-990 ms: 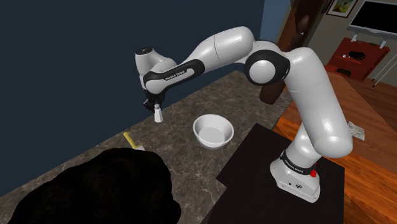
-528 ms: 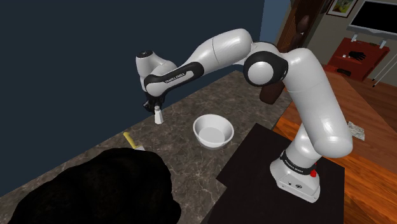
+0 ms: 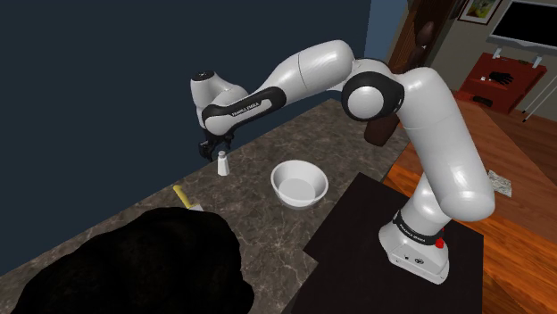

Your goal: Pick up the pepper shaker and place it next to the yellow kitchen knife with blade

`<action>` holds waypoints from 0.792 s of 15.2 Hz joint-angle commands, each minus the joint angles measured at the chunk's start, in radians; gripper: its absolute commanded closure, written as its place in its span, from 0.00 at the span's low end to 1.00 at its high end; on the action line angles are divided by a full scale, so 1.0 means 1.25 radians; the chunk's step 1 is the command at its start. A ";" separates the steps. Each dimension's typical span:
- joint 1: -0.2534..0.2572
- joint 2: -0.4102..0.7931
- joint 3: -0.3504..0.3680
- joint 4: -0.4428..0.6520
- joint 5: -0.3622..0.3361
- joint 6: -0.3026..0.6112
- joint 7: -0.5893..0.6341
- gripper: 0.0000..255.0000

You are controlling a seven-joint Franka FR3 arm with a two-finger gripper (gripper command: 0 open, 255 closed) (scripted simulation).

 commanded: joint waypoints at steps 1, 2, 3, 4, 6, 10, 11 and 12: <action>0.001 -0.014 0.001 0.003 0.002 -0.017 -0.001 0.00; 0.002 -0.028 0.003 0.008 0.003 -0.036 -0.002 0.00; 0.004 -0.040 0.004 0.013 0.005 -0.054 -0.003 0.00; 0.005 -0.050 0.005 0.019 0.006 -0.069 -0.004 0.00; 0.005 -0.050 0.005 0.019 0.006 -0.069 -0.004 0.00; 0.005 -0.050 0.005 0.019 0.006 -0.069 -0.004 0.00; 0.005 -0.050 0.005 0.019 0.006 -0.069 -0.004 0.00; 0.005 -0.050 0.005 0.019 0.006 -0.069 -0.004 0.00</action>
